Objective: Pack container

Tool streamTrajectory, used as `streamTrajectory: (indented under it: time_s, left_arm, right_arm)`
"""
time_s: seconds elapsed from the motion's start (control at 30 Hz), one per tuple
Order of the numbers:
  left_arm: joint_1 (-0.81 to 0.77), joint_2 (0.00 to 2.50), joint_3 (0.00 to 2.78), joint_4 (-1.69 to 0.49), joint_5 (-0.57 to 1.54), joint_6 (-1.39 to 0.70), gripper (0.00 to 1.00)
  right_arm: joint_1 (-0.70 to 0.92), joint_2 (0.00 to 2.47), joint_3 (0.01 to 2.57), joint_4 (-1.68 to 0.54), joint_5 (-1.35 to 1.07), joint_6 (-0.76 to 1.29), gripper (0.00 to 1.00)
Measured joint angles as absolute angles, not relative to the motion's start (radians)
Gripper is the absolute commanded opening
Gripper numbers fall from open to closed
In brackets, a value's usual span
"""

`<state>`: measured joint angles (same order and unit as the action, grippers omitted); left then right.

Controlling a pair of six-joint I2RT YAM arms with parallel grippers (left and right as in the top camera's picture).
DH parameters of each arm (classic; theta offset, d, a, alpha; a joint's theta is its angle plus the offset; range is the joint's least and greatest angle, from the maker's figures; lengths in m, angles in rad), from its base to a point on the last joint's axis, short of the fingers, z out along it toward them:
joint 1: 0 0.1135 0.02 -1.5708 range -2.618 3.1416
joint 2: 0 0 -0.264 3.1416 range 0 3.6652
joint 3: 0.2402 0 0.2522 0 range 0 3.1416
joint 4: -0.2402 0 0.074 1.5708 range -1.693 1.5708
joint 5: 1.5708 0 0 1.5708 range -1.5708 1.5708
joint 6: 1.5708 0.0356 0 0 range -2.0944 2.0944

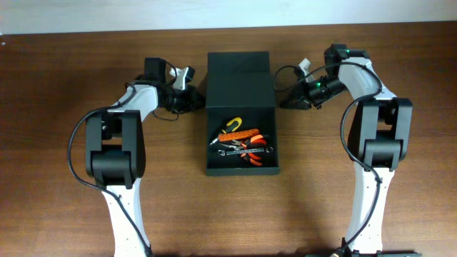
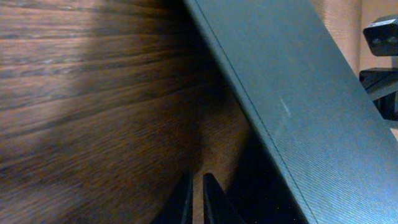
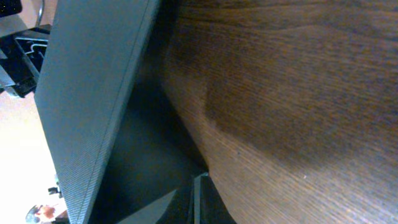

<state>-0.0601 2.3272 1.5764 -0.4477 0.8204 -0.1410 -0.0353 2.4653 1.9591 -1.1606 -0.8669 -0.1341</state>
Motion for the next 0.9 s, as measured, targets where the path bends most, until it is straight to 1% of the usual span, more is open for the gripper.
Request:
streamTrajectory:
  time_s: [0.27, 0.53, 0.9]
  left_arm:
    - [-0.063, 2.333, 1.592, -0.444, 0.839, -0.161, 0.07]
    - [-0.065, 2.333, 1.672, -0.448, 0.862, -0.170, 0.07]
    - [-0.069, 2.333, 1.708, -0.448, 0.860, -0.174, 0.07]
  right_arm:
    - [-0.030, 2.476, 1.959, -1.125, -0.894, -0.133, 0.04]
    - [-0.011, 2.500, 1.959, -1.091, -0.999, -0.133, 0.04]
    - [-0.012, 2.506, 1.959, -1.082, -1.014, -0.133, 0.04]
